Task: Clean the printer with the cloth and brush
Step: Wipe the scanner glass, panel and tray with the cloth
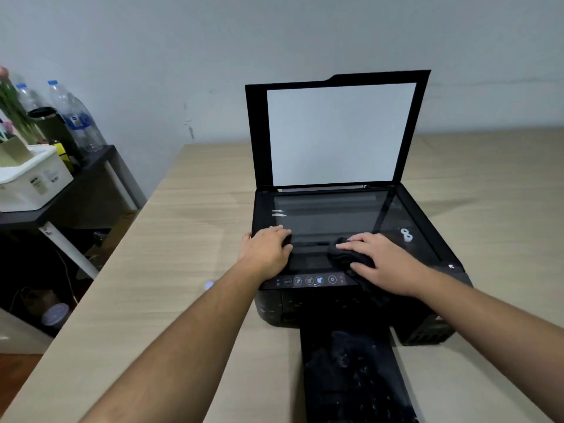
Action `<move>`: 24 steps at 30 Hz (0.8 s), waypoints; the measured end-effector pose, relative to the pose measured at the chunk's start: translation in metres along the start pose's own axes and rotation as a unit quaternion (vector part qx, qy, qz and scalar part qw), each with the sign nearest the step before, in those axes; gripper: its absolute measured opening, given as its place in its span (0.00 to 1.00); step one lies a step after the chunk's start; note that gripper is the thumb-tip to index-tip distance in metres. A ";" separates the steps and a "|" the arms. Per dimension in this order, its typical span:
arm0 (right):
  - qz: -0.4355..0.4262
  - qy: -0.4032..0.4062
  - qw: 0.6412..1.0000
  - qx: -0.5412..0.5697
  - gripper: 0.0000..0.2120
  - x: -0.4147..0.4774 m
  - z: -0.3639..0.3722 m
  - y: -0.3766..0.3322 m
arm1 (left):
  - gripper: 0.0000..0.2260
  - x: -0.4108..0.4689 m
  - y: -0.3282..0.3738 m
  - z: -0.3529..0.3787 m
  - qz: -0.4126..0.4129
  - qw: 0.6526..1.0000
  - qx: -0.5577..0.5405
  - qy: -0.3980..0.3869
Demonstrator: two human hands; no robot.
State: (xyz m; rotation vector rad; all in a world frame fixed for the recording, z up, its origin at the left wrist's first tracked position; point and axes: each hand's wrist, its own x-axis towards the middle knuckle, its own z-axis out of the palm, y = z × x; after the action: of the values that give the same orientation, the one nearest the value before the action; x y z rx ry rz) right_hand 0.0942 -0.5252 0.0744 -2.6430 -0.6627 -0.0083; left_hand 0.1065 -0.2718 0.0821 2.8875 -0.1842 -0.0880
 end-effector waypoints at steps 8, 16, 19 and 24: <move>0.155 0.004 0.986 -0.054 0.21 0.044 -0.011 0.045 | 0.18 0.003 0.003 -0.009 -0.022 1.000 0.001 -0.022; -0.039 -0.057 0.996 0.050 0.16 0.009 0.000 -0.010 | 0.18 0.004 0.003 -0.008 -0.029 0.999 -0.009 -0.036; 0.045 0.008 0.998 0.034 0.17 -0.004 -0.021 0.040 | 0.19 0.003 0.001 -0.008 -0.028 0.999 -0.012 -0.041; 0.148 0.075 0.986 -0.029 0.18 0.022 -0.003 0.040 | 0.18 0.004 0.004 -0.006 -0.036 0.999 -0.005 -0.029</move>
State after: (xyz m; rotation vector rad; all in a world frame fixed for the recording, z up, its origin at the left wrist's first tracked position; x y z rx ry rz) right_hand 0.1325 -0.5485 0.0633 -2.7378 -0.2204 -0.1401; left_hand 0.1105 -0.2750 0.0893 2.8840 -0.0896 -0.1867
